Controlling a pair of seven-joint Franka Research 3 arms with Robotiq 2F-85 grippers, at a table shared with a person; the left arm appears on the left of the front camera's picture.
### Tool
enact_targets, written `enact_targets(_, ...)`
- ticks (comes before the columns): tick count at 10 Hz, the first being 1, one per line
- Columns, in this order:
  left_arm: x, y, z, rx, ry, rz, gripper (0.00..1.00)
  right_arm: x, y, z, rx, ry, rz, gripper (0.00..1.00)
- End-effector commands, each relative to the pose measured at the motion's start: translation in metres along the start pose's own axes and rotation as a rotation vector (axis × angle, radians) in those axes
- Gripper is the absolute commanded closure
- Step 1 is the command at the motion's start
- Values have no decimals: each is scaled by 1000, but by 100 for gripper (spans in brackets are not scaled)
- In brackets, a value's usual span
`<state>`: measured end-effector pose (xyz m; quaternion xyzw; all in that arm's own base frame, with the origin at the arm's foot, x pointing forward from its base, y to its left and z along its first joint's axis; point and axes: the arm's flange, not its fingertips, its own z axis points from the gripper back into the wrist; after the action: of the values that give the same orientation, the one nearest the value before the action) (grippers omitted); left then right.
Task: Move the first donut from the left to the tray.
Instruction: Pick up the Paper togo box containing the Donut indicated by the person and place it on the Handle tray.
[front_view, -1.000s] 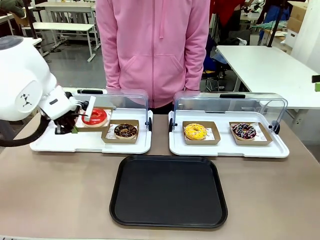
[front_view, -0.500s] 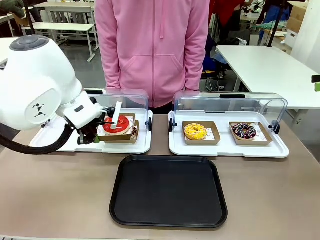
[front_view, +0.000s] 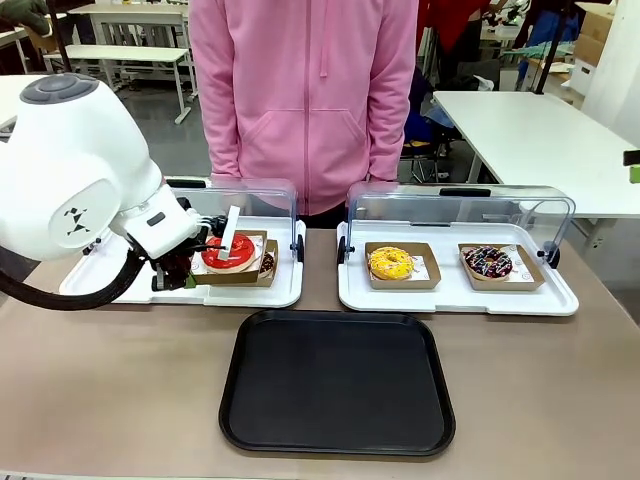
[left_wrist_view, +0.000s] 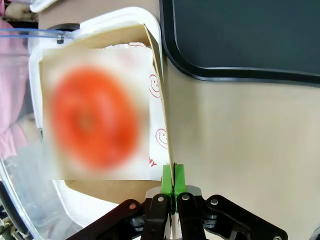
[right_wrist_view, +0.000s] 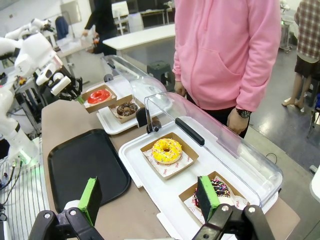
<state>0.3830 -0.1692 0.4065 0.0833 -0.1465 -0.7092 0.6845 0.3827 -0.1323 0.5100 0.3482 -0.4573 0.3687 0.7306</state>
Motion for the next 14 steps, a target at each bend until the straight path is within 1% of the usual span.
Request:
enact_targets(1, 33, -24, -1, -7, -15, -52, 99, 2, -2, -1, -1, -32, 25, 0)
enact_targets(3, 75, -61, -2, -16, -77, -34, 99, 2, -2, -1, -1, -32, 25, 0)
enact_targets(4, 99, -83, -5, -13, -88, -32, 99, 2, -2, -1, -1, -32, 25, 0)
enact_targets(5, 129, -105, -10, -13, -77, -26, 99, 2, -2, -1, -1, -32, 25, 0)
enact_targets(6, 150, -121, -15, -25, -60, -42, 99, 2, -2, -1, -1, -32, 25, 0)
enact_targets(7, 165, -132, -23, -31, -46, -20, 99, 2, -2, -1, -1, -32, 25, 0)
enact_targets(8, 178, -143, -30, -26, -13, 3, 99, 2, -2, -1, -1, -32, 25, 0)
enact_targets(9, 190, -154, -36, -23, -5, 10, 99, 2, -2, -1, -1, -32, 25, 0)
enact_targets(11, 203, -169, -33, -2, -34, -2, 99, 2, -2, -1, -1, -32, 25, 0)
enact_targets(12, 206, -175, -34, -13, -40, -25, 99, 2, -2, -1, -1, -32, 25, 0)
enact_targets(14, 202, -172, -43, -39, -17, -46, 99, 2, -2, -1, -1, -32, 25, 0)
